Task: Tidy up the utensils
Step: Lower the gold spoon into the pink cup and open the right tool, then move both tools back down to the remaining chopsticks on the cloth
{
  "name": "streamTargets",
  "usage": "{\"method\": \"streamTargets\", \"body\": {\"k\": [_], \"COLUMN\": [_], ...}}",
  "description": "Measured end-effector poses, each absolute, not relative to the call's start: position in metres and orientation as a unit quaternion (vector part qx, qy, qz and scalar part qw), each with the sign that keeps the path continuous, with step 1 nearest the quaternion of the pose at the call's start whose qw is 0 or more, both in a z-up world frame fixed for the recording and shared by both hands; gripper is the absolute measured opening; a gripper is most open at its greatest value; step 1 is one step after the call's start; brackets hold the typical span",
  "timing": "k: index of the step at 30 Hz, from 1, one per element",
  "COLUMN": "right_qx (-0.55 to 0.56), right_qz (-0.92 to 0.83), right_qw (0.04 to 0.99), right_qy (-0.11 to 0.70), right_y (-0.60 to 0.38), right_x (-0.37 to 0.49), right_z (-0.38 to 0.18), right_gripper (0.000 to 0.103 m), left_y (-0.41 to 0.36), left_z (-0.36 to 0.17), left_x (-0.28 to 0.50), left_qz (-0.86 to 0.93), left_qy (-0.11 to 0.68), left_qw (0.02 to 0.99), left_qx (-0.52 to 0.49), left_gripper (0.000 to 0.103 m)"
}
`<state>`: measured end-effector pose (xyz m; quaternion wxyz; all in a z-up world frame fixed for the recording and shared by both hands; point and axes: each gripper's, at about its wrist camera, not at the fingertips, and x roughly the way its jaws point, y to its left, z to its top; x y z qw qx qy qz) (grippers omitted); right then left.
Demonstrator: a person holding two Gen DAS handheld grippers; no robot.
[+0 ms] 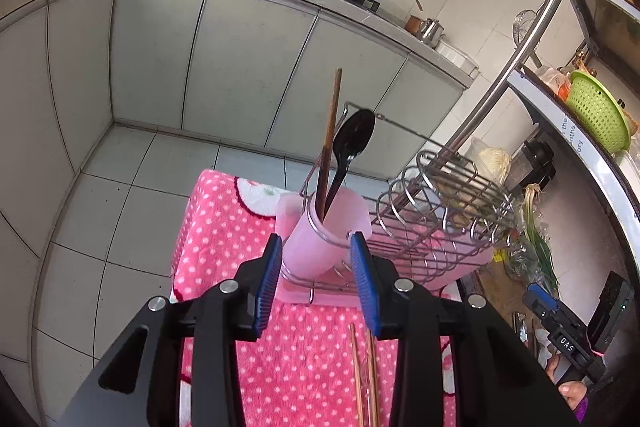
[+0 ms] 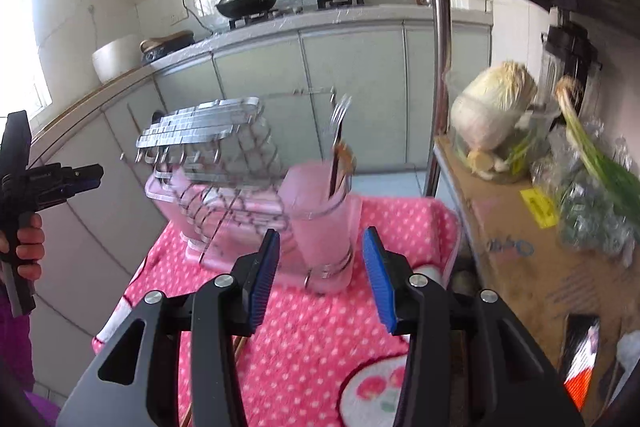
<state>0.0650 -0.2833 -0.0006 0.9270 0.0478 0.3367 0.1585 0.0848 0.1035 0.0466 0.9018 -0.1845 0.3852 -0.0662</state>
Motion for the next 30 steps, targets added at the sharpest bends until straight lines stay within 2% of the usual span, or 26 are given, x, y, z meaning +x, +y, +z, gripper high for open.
{"method": "streamTargets", "body": {"k": [14, 25, 30], "right_qx": [0.06, 0.09, 0.105], "right_qz": [0.179, 0.181, 0.186], "right_qw": [0.888, 0.873, 0.869], "right_qy": [0.419, 0.443, 0.446], "right_y": [-0.257, -0.266, -0.271], "right_x": [0.038, 0.035, 0.035], "right_z": [-0.077, -0.1, -0.106], "right_gripper": [0.044, 0.044, 0.044], "left_y": [0.047, -0.025, -0.047], "left_z": [-0.037, -0.092, -0.114], "left_x": [0.059, 0.08, 0.09], "left_qz": [-0.131, -0.174, -0.161], "left_qy": [0.486, 0.565, 0.594], "left_qw": [0.85, 0.798, 0.783], "left_qx": [-0.153, -0.119, -0.088], "left_gripper": [0.034, 0.033, 0.028]}}
